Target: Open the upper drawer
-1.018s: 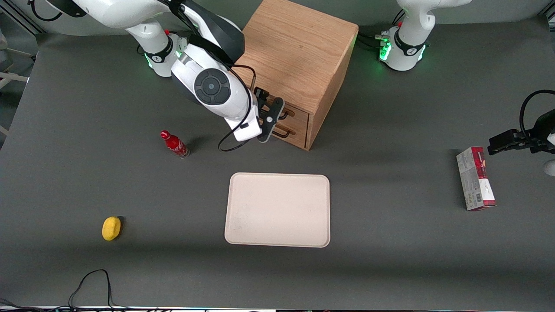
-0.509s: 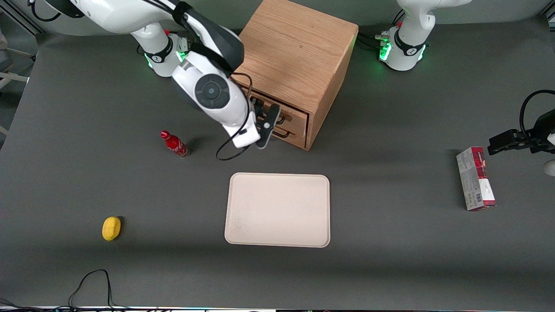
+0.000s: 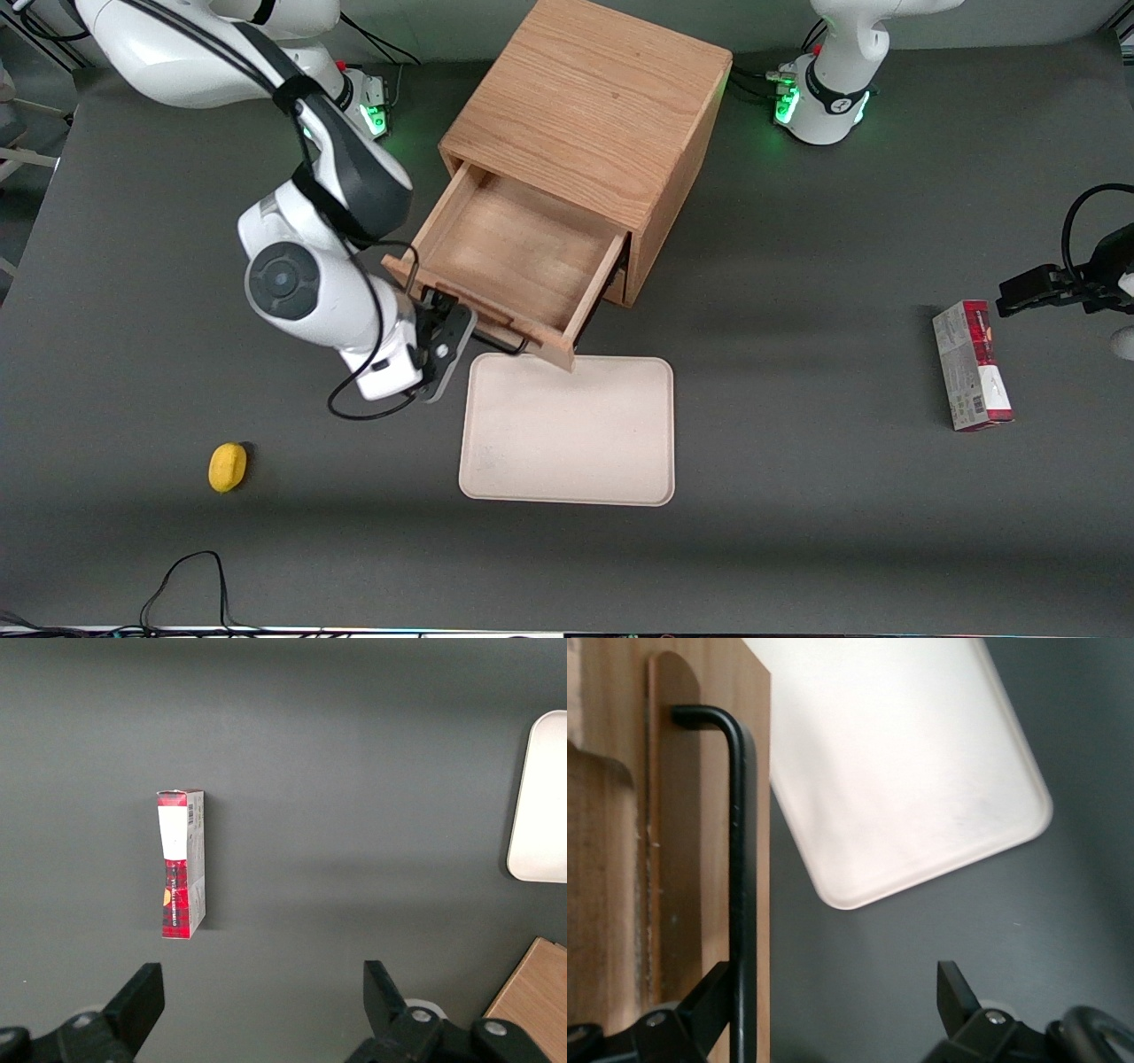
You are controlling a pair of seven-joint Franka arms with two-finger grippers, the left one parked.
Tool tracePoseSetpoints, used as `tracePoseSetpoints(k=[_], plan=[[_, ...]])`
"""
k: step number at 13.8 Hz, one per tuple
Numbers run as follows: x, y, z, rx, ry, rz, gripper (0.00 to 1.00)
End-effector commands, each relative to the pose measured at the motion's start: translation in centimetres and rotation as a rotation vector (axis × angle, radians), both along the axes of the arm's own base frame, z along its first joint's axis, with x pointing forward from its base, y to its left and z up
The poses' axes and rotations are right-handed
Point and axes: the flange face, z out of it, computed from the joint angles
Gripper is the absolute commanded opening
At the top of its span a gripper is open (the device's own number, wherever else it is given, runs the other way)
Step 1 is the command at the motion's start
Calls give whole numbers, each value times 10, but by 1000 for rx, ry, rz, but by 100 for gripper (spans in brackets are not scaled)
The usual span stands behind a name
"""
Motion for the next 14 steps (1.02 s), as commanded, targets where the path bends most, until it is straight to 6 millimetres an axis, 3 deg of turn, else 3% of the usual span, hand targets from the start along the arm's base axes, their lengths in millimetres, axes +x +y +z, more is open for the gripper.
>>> tracePoseSetpoints(k=[1, 4, 8, 9, 10, 11, 14], plan=[[29, -16, -4, 3, -23, -26, 100], [42, -31, 20, -24, -89, -54, 100], [39, -49, 99, -29, -163, -85, 100], [36, -62, 121, -12, -170, -152, 100], [36, -92, 131, -13, -137, -263, 100], [23, -109, 146, -1, -74, -327, 100], [-18, -152, 154, -80, -3, -600, 100]])
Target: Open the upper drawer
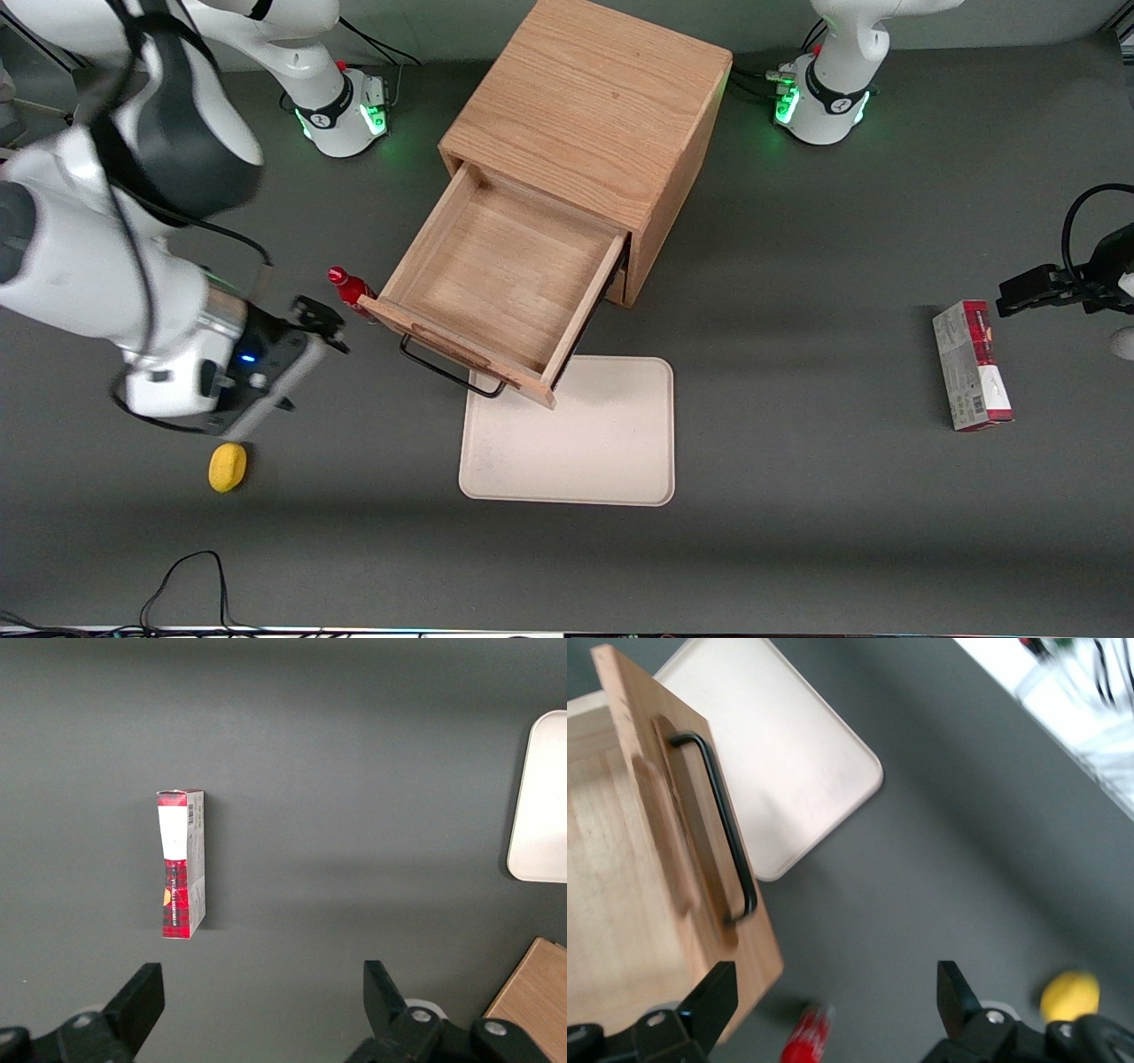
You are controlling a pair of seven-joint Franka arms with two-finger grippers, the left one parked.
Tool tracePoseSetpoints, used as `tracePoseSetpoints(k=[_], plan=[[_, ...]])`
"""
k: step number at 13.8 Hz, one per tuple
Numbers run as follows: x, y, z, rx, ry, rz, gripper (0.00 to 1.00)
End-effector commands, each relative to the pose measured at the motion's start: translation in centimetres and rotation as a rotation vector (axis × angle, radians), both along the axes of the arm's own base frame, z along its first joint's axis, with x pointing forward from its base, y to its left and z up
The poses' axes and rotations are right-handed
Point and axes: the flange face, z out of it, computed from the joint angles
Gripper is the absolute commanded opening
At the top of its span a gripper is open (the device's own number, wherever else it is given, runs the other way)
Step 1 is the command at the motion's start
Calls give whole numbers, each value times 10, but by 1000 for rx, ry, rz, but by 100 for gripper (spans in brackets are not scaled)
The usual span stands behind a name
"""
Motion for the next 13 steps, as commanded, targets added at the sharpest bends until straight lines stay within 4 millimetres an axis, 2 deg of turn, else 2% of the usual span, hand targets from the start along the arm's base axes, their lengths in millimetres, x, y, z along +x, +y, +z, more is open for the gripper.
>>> tracePoseSetpoints(k=[1, 3, 5, 6, 8, 10, 13], plan=[[-55, -32, 4, -54, 62, -310, 100], [-97, -56, 6, -94, 92, -554, 100], [-135, -78, 13, -111, 96, -631, 100], [-142, -93, 20, -106, 85, -644, 100], [-147, -97, 29, -102, 74, -638, 100], [-140, -103, 24, -100, 77, -650, 100], [-131, -103, 28, -96, 70, -651, 100]])
